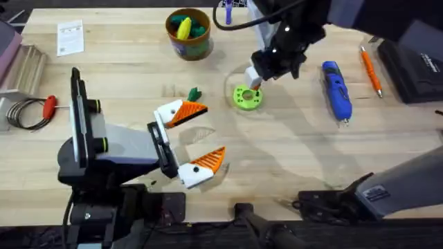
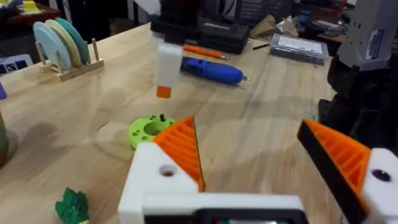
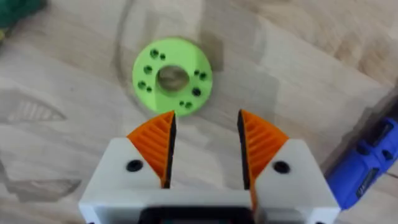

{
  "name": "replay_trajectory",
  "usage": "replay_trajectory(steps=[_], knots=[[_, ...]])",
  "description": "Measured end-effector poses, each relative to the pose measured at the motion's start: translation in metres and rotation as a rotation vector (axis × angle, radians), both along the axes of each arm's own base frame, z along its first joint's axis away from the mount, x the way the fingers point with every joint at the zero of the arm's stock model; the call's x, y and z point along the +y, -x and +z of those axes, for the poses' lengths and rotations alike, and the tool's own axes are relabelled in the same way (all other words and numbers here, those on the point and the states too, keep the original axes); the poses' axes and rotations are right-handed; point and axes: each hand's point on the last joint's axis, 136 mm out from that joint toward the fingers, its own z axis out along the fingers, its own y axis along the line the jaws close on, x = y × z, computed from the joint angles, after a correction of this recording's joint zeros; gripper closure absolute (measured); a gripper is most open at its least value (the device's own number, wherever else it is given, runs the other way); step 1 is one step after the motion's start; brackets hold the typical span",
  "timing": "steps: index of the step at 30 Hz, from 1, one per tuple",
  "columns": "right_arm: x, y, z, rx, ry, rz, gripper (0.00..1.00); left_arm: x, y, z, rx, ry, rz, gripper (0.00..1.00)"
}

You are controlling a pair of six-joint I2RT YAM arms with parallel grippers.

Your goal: Pick up the gripper from the table and insert it into the empty holder that is missing its gripper. Then pick up a screw, insert it into the mounting hole, and use the screwdriver to tighten it. Finally, clean up the table by picking up the vegetable and placing it into the bucket.

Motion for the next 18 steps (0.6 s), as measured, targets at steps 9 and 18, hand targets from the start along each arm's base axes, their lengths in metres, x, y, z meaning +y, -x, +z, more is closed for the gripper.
replay_trajectory(steps=[9,18], knots=[[0.002,-0.005,-0.019,-0.021,-0.008,-0.016,0.452,0.000,0.000,0.000,0.000,0.000,0.000,0.015],[-0.003,0.002,-0.043,-0.004,-0.009,-0.070,0.520,0.000,0.000,0.000,0.000,0.000,0.000,0.015]])
